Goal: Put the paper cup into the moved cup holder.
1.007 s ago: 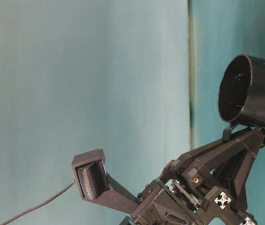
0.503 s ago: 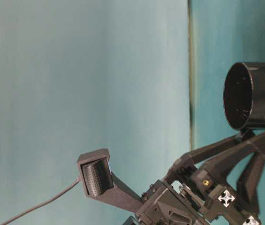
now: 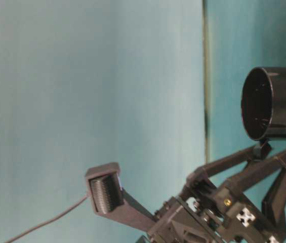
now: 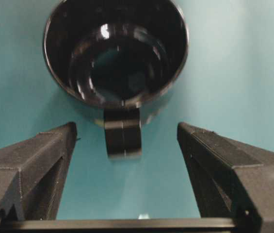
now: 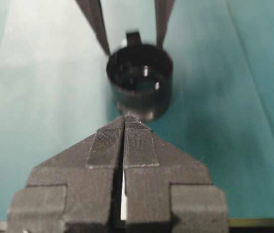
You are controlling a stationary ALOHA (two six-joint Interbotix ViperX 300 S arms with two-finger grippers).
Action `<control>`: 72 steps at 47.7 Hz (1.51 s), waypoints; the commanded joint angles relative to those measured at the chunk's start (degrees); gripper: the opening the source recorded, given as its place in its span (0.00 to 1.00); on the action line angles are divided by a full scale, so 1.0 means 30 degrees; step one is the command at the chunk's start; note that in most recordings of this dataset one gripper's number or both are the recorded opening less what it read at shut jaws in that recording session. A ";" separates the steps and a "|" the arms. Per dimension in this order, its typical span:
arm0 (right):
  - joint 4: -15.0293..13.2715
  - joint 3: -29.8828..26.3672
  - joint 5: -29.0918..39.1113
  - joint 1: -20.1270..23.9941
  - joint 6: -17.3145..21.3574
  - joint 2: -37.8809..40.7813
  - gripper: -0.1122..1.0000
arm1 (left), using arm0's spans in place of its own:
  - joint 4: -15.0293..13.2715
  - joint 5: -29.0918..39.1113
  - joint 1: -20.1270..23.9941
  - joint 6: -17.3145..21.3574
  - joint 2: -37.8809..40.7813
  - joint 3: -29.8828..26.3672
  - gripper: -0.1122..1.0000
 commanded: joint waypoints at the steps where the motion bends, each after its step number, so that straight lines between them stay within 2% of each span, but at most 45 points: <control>1: 0.0088 -0.0908 0.1523 -0.0117 0.0762 0.0176 0.08 | 0.0029 0.0205 -0.0059 0.0000 -0.0645 0.0059 0.85; 16: 0.0088 -0.3135 0.6240 -0.0850 0.2900 0.1670 0.09 | 0.0029 0.1143 -0.0059 -0.0146 -0.3281 0.1670 0.85; 23: 0.0088 -0.4219 0.7998 -0.0996 0.4102 0.3457 0.14 | 0.0029 0.1172 -0.0088 -0.0996 -0.4365 0.2607 0.85; 27: 0.0088 -0.4863 0.8701 -0.0996 0.4336 0.4512 0.19 | 0.0029 0.1172 -0.0146 -0.1377 -0.4805 0.3018 0.85; 33: 0.0088 -0.5713 0.9697 -0.1025 0.4424 0.5713 0.39 | 0.0029 0.1172 -0.0234 -0.1670 -0.5244 0.3516 0.85; 41: 0.0088 -0.6680 1.1777 -0.1172 0.4453 0.7031 0.81 | 0.0029 0.1172 -0.0293 -0.1699 -0.5420 0.3691 0.85; 46: -0.0029 -0.7266 1.2861 -0.1289 0.4424 0.7646 0.98 | 0.0029 0.1172 -0.0293 -0.1699 -0.5391 0.3662 0.85; 56: 0.0059 -0.8174 1.4443 -0.1699 0.4482 0.8086 0.97 | 0.0029 0.1172 -0.0293 -0.1729 -0.5420 0.3662 0.85; 67: 0.0059 -0.9346 1.6875 -0.2871 0.4453 0.8057 0.97 | 0.0029 0.1172 -0.0293 -0.1699 -0.5420 0.3662 0.85; 72: 0.0498 -0.9346 1.7197 -0.3281 0.4453 0.8086 0.97 | 0.0029 0.1172 -0.0293 -0.1699 -0.5420 0.3662 0.85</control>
